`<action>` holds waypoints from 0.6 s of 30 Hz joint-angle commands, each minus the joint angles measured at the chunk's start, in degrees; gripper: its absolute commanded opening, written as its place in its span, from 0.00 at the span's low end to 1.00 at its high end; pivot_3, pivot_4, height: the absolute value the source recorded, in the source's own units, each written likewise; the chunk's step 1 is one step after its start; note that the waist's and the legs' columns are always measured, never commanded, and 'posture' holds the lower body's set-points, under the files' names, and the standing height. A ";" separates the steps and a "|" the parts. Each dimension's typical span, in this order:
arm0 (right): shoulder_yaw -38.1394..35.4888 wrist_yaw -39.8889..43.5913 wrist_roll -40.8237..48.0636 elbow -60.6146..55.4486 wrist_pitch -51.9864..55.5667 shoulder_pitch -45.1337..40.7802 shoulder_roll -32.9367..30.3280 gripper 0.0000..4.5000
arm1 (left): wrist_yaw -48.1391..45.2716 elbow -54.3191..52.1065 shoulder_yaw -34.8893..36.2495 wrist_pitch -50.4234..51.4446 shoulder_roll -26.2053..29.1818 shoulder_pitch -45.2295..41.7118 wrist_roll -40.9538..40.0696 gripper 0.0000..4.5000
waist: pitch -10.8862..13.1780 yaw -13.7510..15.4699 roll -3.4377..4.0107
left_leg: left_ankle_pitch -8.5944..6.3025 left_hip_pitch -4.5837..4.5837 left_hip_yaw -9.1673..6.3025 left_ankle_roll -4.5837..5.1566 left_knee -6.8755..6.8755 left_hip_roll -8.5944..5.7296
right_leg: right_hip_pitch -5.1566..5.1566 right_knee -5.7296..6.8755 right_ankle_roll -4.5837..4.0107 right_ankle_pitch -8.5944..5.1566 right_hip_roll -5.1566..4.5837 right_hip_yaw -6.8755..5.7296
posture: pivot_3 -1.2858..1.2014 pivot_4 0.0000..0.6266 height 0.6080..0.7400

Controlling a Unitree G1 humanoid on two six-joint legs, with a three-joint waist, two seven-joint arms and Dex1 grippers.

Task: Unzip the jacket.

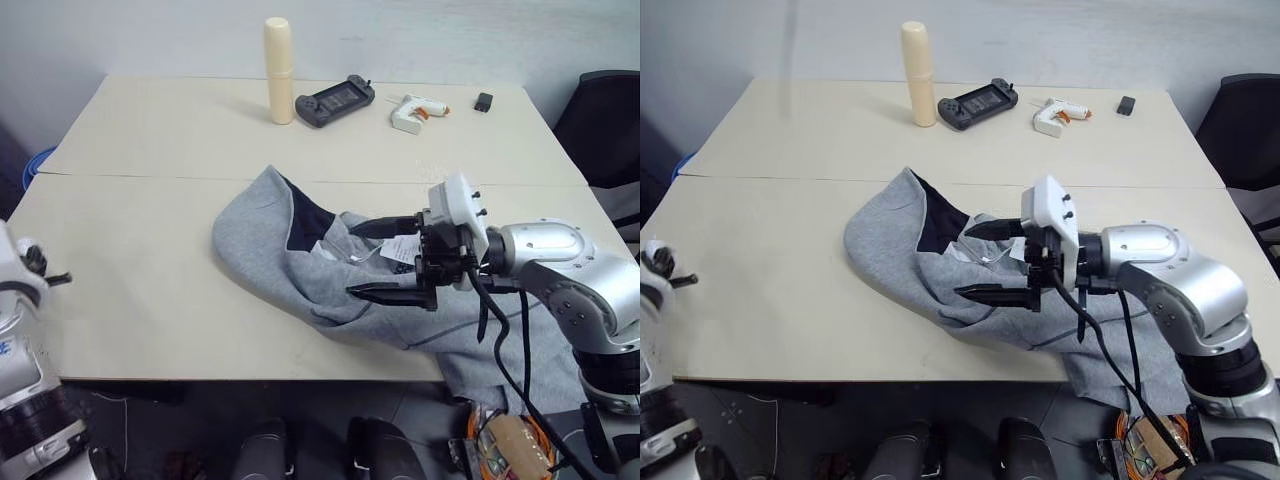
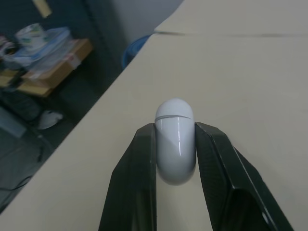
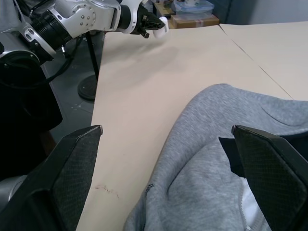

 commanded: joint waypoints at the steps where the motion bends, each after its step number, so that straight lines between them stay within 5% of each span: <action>1: -0.10 1.25 -0.77 -0.19 -1.30 -1.13 0.86 1.00 | 1.88 2.25 0.31 -3.14 0.28 0.80 -0.11 0.19 | -0.01 0.25 -0.02 | -0.01 0.00 0.00 -0.01 0.00 0.00 | 0.00 0.01 0.00 0.00 -0.02 -0.01 | 0.52 0.24 1.00; 11: -1.41 2.88 -3.05 -0.07 -1.67 0.93 -0.27 1.00 | -0.78 2.30 -0.27 -3.50 2.70 3.21 -3.09 0.90 | -0.05 -0.06 -0.09 | -0.11 0.01 0.07 -0.03 -0.06 -0.05 | -0.07 0.02 -0.02 -0.01 -0.23 -0.33 | 0.52 0.24 1.00; 13: -2.17 2.90 -3.32 -0.52 -1.80 2.06 -1.22 1.00 | -1.37 2.24 -0.07 -2.83 3.52 3.17 -3.67 0.99 | -0.06 -0.08 -0.09 | -0.12 0.01 0.07 -0.04 -0.07 -0.05 | -0.07 0.02 -0.03 -0.01 -0.24 -0.39 | 0.52 0.24 1.00; 18: -6.97 3.33 -4.74 -1.18 -2.41 6.45 -6.66 1.00 | -8.65 -3.29 -0.98 4.09 8.75 2.70 -8.60 0.99 | -0.05 0.22 -0.09 | -0.13 0.01 0.07 -0.03 -0.07 -0.06 | -0.06 0.01 -0.04 -0.02 -0.29 -0.42 | 0.52 0.24 1.00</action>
